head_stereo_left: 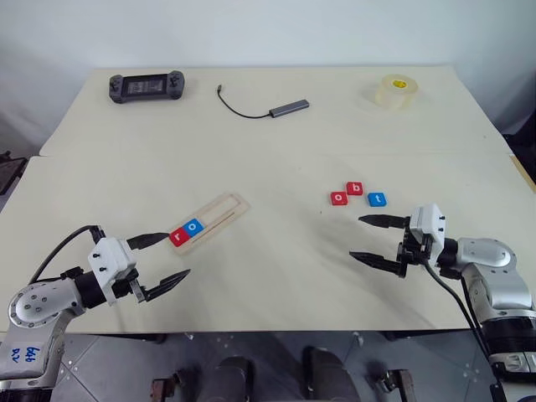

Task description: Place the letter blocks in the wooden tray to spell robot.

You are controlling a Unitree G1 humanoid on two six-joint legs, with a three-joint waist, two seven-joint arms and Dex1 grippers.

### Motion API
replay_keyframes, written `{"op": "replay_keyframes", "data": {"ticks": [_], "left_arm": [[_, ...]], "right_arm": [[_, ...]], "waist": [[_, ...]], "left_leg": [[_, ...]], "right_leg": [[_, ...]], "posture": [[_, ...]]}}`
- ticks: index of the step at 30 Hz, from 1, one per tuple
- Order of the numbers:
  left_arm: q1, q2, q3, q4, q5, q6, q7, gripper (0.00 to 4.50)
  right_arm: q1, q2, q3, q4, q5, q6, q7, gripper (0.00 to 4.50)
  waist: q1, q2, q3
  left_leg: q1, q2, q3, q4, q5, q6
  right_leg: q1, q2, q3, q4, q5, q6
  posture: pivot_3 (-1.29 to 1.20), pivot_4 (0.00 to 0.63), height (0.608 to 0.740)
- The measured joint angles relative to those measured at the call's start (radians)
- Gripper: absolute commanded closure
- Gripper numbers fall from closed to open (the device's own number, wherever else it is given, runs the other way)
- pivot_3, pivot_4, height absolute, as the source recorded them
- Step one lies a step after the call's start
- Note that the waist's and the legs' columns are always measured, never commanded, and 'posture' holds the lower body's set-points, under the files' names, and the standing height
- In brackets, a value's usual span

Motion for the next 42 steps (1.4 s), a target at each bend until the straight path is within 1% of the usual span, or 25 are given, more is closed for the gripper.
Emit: {"op": "replay_keyframes", "data": {"ticks": [3,6,9,12,14,17,21,23,27,30,33,35,37,42], "left_arm": [[0.005,-0.015,0.003,-0.001,-0.007,0.014,0.021,0.0],[0.042,-0.052,0.033,-0.008,-0.033,0.029,0.048,0.0],[0.114,-0.097,0.087,-0.011,-0.045,0.009,0.078,0.0],[0.216,-0.158,0.15,-0.003,-0.045,-0.021,0.116,0.0],[0.266,-0.163,0.179,0.013,-0.046,-0.028,0.115,0.0],[0.275,-0.163,0.236,0.078,-0.057,-0.044,0.115,0.0],[0.26,-0.162,0.232,0.082,-0.077,-0.034,0.099,0.0],[0.225,-0.156,0.213,0.08,-0.092,-0.001,0.091,0.0],[0.084,-0.134,0.153,0.079,-0.101,0.048,0.091,0.0],[-0.04,-0.084,0.088,0.131,-0.079,0.059,0.062,0.0],[-0.143,-0.052,0.019,0.255,-0.033,0.049,0.019,0.0],[-0.22,-0.047,-0.025,0.373,0.005,0.031,-0.005,0.0],[-0.264,-0.047,-0.049,0.449,0.02,0.02,-0.028,0.0],[-0.342,-0.042,-0.087,0.54,0.041,-0.018,-0.08,0.0]], "right_arm": [[-0.014,0.01,0.001,0.006,-0.004,-0.01,0.001,0.04],[-0.029,0.039,0.007,0.01,-0.005,-0.014,0.004,0.04],[-0.058,0.093,0.016,0.002,-0.002,-0.015,-0.001,0.04],[-0.077,0.168,0.058,-0.071,0.01,-0.006,-0.007,0.04],[-0.088,0.191,0.088,-0.111,0.016,0.006,-0.007,0.04],[-0.107,0.204,0.116,-0.149,0.018,0.03,-0.005,0.04],[-0.107,0.209,0.126,-0.156,0.02,0.041,-0.006,0.04],[-0.101,0.204,0.123,-0.157,0.021,0.052,-0.007,0.04],[-0.097,0.199,0.12,-0.16,0.024,0.074,-0.017,0.04],[-0.085,0.185,0.114,-0.18,0.026,0.087,-0.029,0.04],[-0.07,0.179,0.107,-0.21,0.028,0.101,-0.047,0.04],[-0.056,0.176,0.103,-0.231,0.03,0.111,-0.063,0.04],[-0.05,0.169,0.099,-0.247,0.031,0.124,-0.074,0.04],[-0.018,0.161,0.082,-0.304,0.044,0.15,-0.105,0.04]], "waist": [[0.0,0.0,0.0],[-0.004,0.0,0.0],[-0.008,0.0,0.0],[-0.013,0.0,0.0],[-0.008,0.0,0.0],[0.01,0.0,0.0],[0.023,-0.002,-0.001],[0.024,-0.002,-0.001],[0.02,-0.002,-0.001],[0.018,-0.002,-0.001],[0.006,-0.001,-0.001],[0.0,-0.001,-0.001],[-0.005,-0.002,-0.001],[-0.001,-0.002,-0.001]], "left_leg": [[0.0,0.0,0.0,0.0,0.0,0.0],[0.0,0.001,0.0,0.0,0.0,-0.001],[0.0,0.002,0.001,0.0,-0.001,-0.001],[0.0,0.003,0.0,0.0,-0.001,-0.002],[0.0,0.002,0.0,0.0,-0.001,-0.002],[0.0,0.001,-0.001,0.001,-0.001,-0.001],[0.0,-0.001,-0.001,0.001,-0.001,0.0],[0.0,0.0,-0.002,0.001,-0.002,0.0],[0.0,0.0,-0.001,0.001,-0.001,-0.001],[0.0,0.0,-0.001,0.001,-0.001,-0.001],[0.0,0.0,-0.001,0.001,-0.001,-0.001],[0.0,0.0,-0.001,0.001,-0.001,-0.001],[0.0,0.0,0.0,0.001,-0.001,-0.001],[0.0,0.0,-0.001,0.001,-0.001,-0.001]], "right_leg": [[0.0,0.0,0.0,0.0,0.0,0.0],[0.0,0.0,0.0,0.002,0.0,0.0],[-0.001,0.001,0.0,0.002,0.0,0.0],[-0.001,0.001,0.0,0.002,0.0,0.0],[-0.001,0.0,0.0,0.0,0.0,0.0],[0.001,0.0,-0.002,-0.001,0.0,0.0],[0.001,-0.001,-0.001,-0.001,0.0,0.0],[0.001,-0.001,-0.001,-0.001,0.0,0.0],[0.0,0.001,-0.002,0.002,0.0,0.0],[0.0,0.003,-0.002,0.004,0.0,0.0],[-0.001,0.004,-0.002,0.004,0.0,0.0],[-0.001,0.004,-0.002,0.005,0.0,0.0],[-0.001,0.005,-0.002,0.005,0.0,0.0],[-0.001,0.004,-0.002,0.005,0.0,0.0]], "posture": [[0.0,0.15,0.74],[0.0,0.15,0.74],[0.0,0.15,0.74],[0.0,0.15,0.74],[0.0,0.15,0.74],[0.0,0.15,0.74],[0.0,0.15,0.74],[0.0,0.15,0.74],[0.0,0.15,0.74],[0.0,0.15,0.74],[0.0,0.15,0.74],[0.0,0.15,0.74],[0.0,0.15,0.74],[0.0,0.15,0.74]]}}
